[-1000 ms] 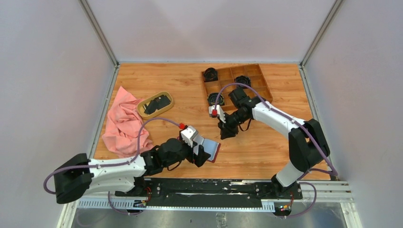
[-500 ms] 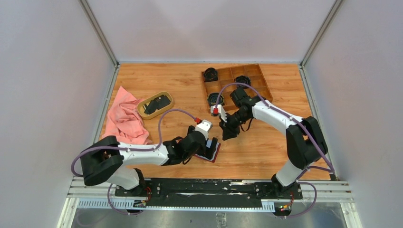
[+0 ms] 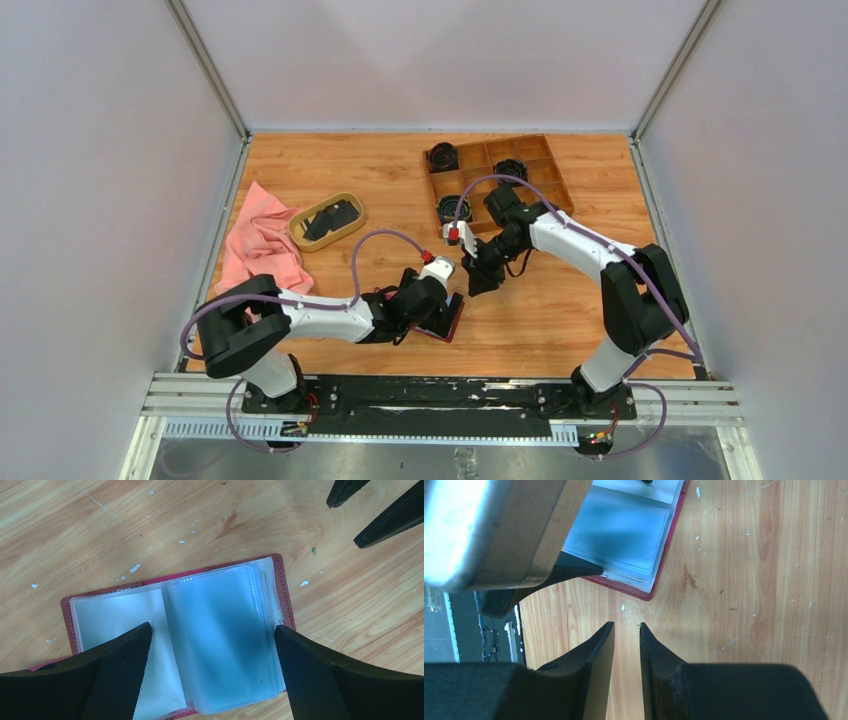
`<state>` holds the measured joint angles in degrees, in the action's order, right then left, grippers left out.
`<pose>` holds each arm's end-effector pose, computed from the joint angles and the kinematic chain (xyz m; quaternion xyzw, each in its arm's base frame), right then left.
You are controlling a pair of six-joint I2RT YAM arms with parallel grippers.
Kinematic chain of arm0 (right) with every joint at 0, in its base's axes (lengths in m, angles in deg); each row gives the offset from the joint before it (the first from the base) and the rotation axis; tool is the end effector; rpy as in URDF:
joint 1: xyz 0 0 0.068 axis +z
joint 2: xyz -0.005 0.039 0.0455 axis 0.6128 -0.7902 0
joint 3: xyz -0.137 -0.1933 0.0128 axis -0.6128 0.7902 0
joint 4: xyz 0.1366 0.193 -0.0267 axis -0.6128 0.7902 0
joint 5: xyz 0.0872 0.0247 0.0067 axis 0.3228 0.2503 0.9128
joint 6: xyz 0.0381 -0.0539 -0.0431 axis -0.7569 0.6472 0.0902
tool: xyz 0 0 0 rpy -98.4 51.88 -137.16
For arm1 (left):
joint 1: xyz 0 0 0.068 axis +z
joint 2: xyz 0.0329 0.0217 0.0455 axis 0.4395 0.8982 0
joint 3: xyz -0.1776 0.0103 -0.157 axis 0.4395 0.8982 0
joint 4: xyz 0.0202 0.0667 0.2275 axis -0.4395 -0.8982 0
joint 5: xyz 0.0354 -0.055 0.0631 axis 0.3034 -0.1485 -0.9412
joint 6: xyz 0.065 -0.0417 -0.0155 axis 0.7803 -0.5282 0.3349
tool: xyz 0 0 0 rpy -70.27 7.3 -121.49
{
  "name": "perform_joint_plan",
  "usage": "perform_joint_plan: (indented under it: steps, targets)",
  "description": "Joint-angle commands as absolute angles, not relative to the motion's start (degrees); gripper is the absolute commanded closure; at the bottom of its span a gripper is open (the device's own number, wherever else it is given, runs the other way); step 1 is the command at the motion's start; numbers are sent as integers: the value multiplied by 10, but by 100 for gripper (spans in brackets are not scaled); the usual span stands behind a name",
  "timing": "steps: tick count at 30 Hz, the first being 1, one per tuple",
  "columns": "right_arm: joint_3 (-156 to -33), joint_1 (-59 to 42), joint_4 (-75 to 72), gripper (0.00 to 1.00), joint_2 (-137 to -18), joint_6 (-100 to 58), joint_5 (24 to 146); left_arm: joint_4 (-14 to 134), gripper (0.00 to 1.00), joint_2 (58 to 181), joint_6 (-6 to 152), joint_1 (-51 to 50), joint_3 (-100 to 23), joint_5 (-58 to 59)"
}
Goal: Put the credit cards into the card holder
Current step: Open the card holder at the center of the board.
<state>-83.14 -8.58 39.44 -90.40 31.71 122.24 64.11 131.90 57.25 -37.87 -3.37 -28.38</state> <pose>0.2344 0.1858 0.1700 -0.6061 0.6830 0.3509 0.2073 0.1513 -0.2546 0.1110 0.2161 0.8843 -0.1555 0.3837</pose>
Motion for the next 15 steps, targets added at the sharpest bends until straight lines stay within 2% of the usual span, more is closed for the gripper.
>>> perform_joint_plan:
  steps: [1, 7, 15]
  targets:
    - [-847, -90, 411, 71, -911, 312, 1223, 628, 7, 1325, 564, -383, -35, -294]
    - [-847, -90, 411, 71, -911, 312, 1224, 629, 10, 1310, 556, -383, -25, -289]
    - [-847, -90, 413, 71, -912, 313, 1225, 631, 9, 1298, 550, -380, -18, -274]
